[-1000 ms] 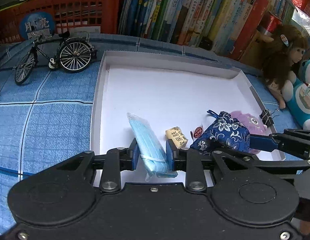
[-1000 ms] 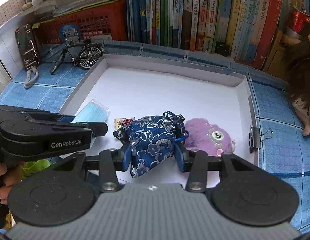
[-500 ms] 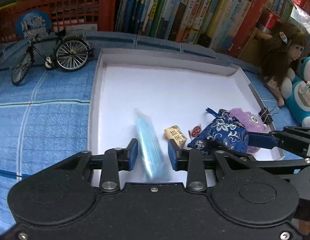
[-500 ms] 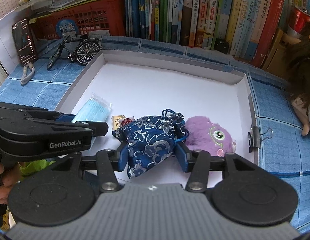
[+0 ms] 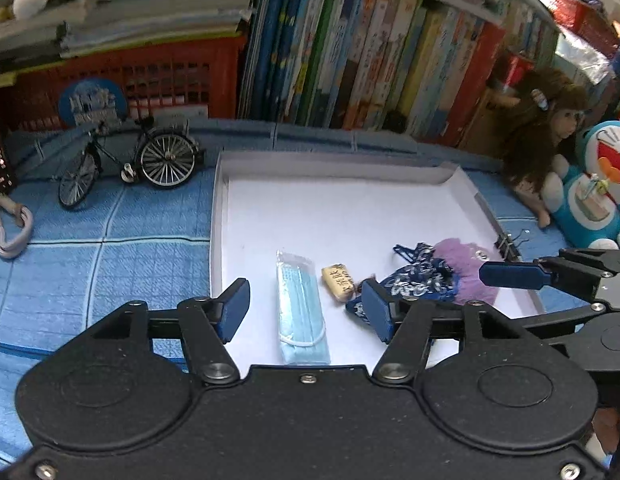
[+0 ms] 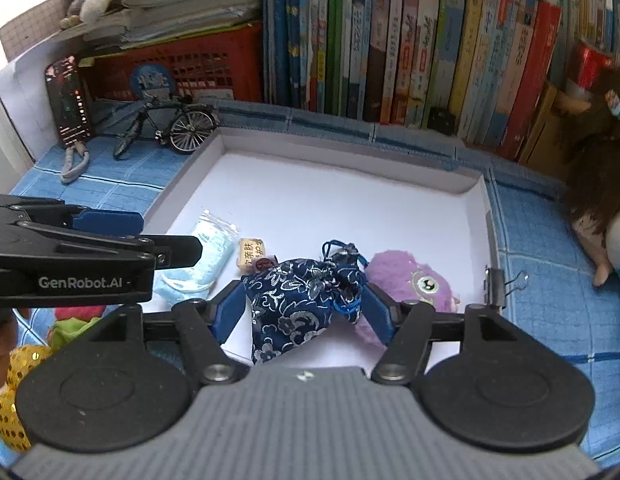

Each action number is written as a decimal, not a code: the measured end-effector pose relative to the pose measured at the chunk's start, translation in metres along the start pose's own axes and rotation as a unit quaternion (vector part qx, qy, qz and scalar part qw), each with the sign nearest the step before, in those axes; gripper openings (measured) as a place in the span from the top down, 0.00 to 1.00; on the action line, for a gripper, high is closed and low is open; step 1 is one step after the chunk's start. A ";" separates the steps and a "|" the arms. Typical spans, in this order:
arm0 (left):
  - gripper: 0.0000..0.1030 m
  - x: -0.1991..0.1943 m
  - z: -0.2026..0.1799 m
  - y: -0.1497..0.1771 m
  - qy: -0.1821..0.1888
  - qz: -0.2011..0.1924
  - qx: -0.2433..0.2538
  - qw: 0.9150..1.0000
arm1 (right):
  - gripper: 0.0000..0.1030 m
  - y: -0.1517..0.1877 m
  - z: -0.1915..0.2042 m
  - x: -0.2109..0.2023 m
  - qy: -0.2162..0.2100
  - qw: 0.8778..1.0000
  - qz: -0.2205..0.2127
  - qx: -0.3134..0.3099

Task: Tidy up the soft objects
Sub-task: 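Move both tools back from the tray toward the soft items on the table, then grasp the gold sequined bow with the left gripper while the right gripper grasps the green-checked cloth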

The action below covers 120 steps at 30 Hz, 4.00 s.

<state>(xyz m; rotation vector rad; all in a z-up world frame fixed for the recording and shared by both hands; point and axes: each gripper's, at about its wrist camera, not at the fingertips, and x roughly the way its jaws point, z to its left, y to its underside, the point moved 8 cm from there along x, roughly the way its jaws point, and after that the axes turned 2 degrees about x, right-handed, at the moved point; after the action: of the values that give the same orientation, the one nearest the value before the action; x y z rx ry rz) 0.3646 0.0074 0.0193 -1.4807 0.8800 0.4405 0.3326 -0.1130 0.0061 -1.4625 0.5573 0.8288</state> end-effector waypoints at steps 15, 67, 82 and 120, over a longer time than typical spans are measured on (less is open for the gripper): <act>0.31 -0.079 -0.016 0.019 0.018 -0.060 0.015 0.998 | 0.17 0.010 -0.011 -0.077 -0.025 0.996 -0.083 -0.012; 0.17 -0.160 0.043 0.198 -0.060 -0.121 -0.008 0.991 | 0.00 0.192 -0.124 -0.151 0.019 0.976 -0.212 0.045; 0.27 -0.163 0.022 0.214 -0.040 -0.106 -0.004 0.994 | 0.00 0.211 -0.105 -0.114 0.046 0.984 -0.173 0.009; 0.54 -0.138 0.057 0.209 -0.039 -0.110 -0.159 0.980 | 0.60 0.211 -0.100 -0.097 0.053 0.987 -0.152 0.029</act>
<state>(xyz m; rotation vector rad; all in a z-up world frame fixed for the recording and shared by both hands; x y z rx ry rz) 0.1359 0.1163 -0.0265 -1.8198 0.5917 0.4866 0.1258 -0.2424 -0.0588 -1.4984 0.4195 0.4950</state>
